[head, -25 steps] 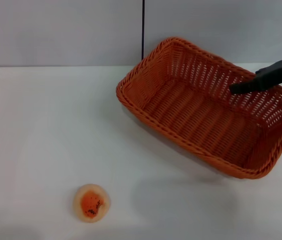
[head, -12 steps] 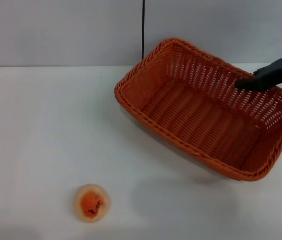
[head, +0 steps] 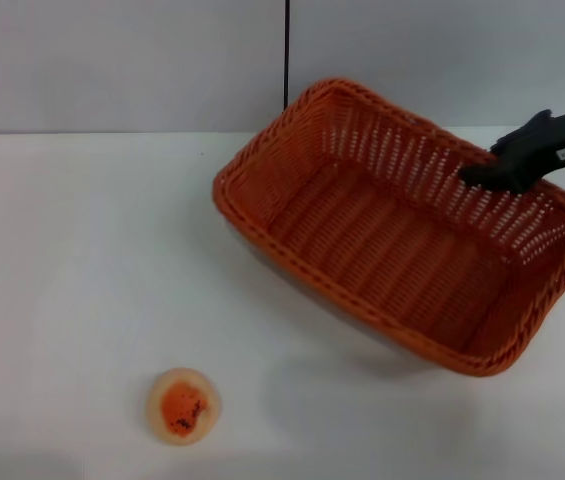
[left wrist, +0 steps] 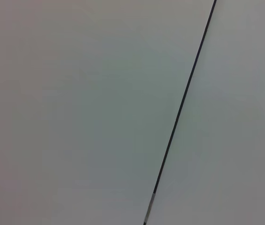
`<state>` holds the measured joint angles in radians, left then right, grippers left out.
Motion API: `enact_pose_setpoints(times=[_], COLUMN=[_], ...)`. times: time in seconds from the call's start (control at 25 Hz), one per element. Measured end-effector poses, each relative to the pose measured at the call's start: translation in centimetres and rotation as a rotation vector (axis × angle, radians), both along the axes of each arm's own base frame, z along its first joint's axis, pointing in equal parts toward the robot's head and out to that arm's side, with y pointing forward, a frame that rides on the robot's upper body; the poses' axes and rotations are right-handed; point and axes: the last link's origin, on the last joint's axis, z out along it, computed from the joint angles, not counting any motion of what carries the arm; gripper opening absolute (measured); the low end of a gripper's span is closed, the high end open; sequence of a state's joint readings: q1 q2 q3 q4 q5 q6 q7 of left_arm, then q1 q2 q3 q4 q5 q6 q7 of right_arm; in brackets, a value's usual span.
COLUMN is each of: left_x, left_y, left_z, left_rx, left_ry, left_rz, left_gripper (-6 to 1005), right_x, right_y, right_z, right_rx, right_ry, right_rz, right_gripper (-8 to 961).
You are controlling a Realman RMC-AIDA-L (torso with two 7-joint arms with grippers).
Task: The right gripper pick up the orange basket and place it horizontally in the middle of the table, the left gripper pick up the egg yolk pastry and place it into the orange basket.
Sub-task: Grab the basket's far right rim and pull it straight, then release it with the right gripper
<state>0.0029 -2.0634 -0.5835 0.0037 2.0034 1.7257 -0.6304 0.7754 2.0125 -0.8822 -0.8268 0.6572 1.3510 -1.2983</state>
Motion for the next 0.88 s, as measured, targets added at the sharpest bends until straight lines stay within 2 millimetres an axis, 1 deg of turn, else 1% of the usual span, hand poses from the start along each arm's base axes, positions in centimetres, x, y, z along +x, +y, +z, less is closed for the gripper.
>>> enact_pose_setpoints(times=[0.08, 0.12, 0.16, 0.28, 0.32, 0.36, 0.4, 0.48, 0.52, 0.56, 0.6, 0.64, 0.88], left_x=[-0.2, -0.2, -0.2, -0.3, -0.4, -0.4, -0.4, -0.4, -0.5, -0.6, -0.6, -0.7, -0.6], left_y=[-0.2, -0.3, -0.3, -0.6, -1.1, -1.4, -1.4, -1.4, -2.0, -2.4, -2.4, -2.9, -3.1], left_z=[0.2, 0.2, 0.2, 0.3, 0.6, 0.7, 0.7, 0.7, 0.8, 0.8, 0.8, 0.8, 0.7], left_rx=[0.001, 0.002, 0.002, 0.006, 0.014, 0.017, 0.017, 0.017, 0.023, 0.024, 0.024, 0.025, 0.028], left_ry=[0.007, 0.008, 0.008, 0.011, 0.02, 0.023, 0.023, 0.023, 0.028, 0.029, 0.029, 0.029, 0.027], left_rz=[0.007, 0.008, 0.008, 0.011, 0.016, 0.018, 0.018, 0.018, 0.027, 0.034, 0.034, 0.044, 0.042], left_gripper=[801, 801, 801, 801, 800, 800, 800, 800, 800, 800, 800, 800, 800], right_x=[-0.8, -1.6, -1.6, -2.9, -3.6, -3.6, -4.2, -4.4, -4.9, -4.9, -5.4, -5.7, -6.6], right_y=[-0.1, -0.2, -0.2, -0.8, -1.0, -1.0, -1.1, -1.2, -1.2, -1.2, -1.2, -1.2, -1.6], right_z=[-0.2, -0.4, -0.4, -0.5, -0.5, -0.5, -0.7, -0.7, -0.8, -0.8, -0.8, -0.7, -1.1], right_rx=[-0.039, -0.074, -0.074, -0.116, -0.134, -0.134, -0.165, -0.178, -0.201, -0.201, -0.209, -0.209, -0.219], right_ry=[-0.047, -0.093, -0.093, -0.152, -0.171, -0.171, -0.187, -0.194, -0.216, -0.216, -0.238, -0.249, -0.272], right_rz=[0.077, 0.165, 0.165, 0.324, 0.389, 0.389, 0.434, 0.453, 0.496, 0.496, 0.54, 0.565, 0.649], right_gripper=[192, 195, 198, 205, 208, 211, 213, 218, 221, 223, 226, 229, 244])
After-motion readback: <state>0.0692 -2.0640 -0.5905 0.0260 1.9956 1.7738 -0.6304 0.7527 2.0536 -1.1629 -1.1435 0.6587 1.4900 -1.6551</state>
